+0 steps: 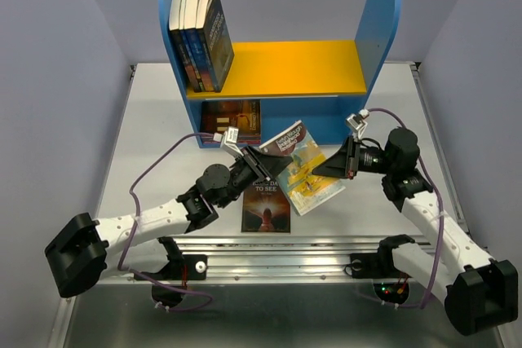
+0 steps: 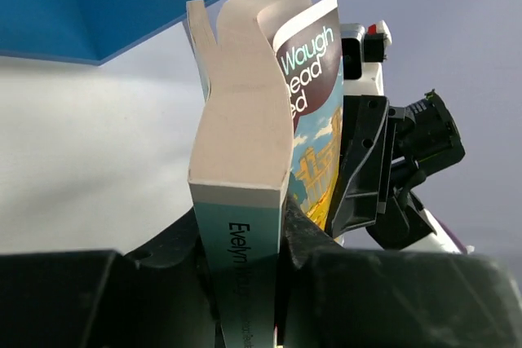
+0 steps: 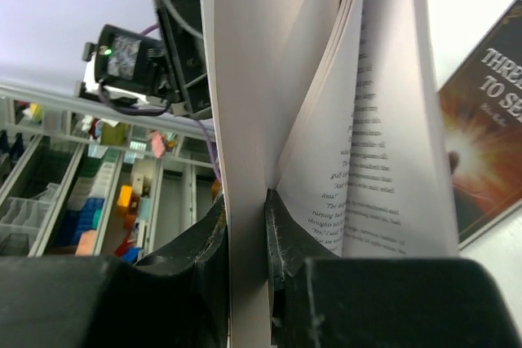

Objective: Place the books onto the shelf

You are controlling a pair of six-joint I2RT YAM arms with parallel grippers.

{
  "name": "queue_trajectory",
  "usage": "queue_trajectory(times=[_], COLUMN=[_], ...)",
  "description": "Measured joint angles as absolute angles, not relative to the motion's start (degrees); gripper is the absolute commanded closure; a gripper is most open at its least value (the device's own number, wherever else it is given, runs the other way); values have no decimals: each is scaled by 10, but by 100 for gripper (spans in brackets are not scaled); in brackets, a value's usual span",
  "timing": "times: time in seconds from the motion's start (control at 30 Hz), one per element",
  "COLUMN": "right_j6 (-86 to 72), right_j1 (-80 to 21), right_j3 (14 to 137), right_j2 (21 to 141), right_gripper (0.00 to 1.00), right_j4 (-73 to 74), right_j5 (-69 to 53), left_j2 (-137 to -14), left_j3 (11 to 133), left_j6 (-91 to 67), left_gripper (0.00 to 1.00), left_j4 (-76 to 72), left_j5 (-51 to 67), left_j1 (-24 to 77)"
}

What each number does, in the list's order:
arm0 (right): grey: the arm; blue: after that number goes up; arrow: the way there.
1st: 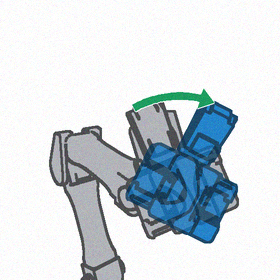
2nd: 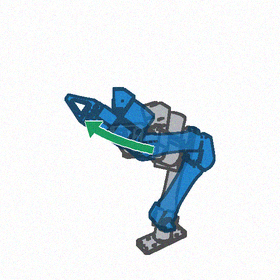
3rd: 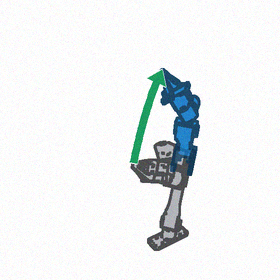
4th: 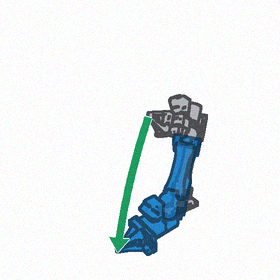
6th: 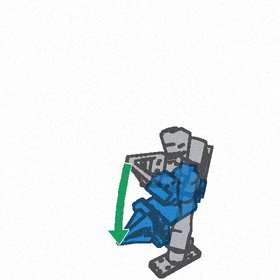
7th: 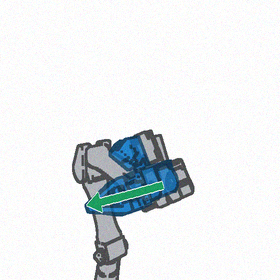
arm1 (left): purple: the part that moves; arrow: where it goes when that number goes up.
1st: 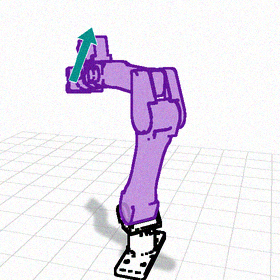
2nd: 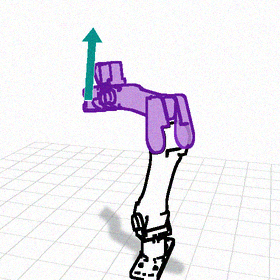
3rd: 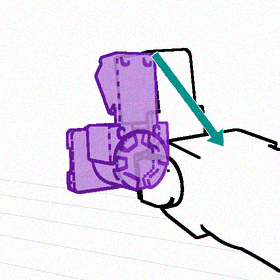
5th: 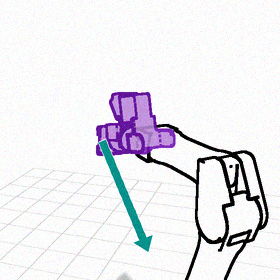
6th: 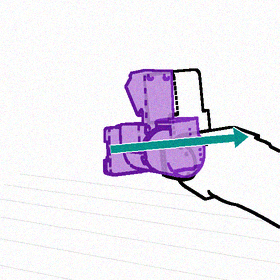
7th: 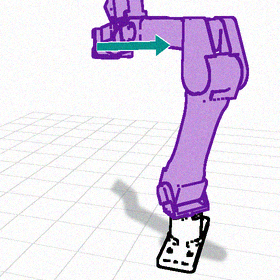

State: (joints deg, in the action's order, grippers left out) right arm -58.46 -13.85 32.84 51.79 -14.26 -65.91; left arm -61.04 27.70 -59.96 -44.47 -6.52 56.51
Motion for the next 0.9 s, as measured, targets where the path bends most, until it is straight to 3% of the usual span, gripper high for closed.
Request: queue_trajectory(times=[0.03, 0.07, 0.1, 0.13, 0.17, 0.23, 0.57, 0.9], right_j6=[-575, -555, -535, -516, -503, -473, -422, -542], right_j1=[-139, -139, -140, -142, -144, -147, -147, -156], right_j3=[329, 333, 341, 349, 357, 379, 413, 311], right_j2=[520, 524, 530, 536, 540, 553, 542, 480], right_gripper=[96, 74, 63, 39, 24, 3, 0, 0], right_j4=[-133, -114, -88, -62, -43, 13, 131, 23], right_j5=[-655, -650, -643, -634, -629, -601, -472, -466], left_j2=[-609, -608, -602, -596, -584, -559, -397, -400], left_j3=[277, 276, 269, 263, 254, 237, 194, 206], left_j6=[-597, -595, -596, -596, -596, -602, -656, -689], left_gripper=[100, 100, 100, 100, 100, 100, 100, 100], left_j4=[-438, -434, -432, -428, -422, -417, -272, -221], left_j5=[-67, -69, -75, -79, -83, -92, -230, -371], left_j1=[564, 564, 565, 565, 565, 565, 573, 573])
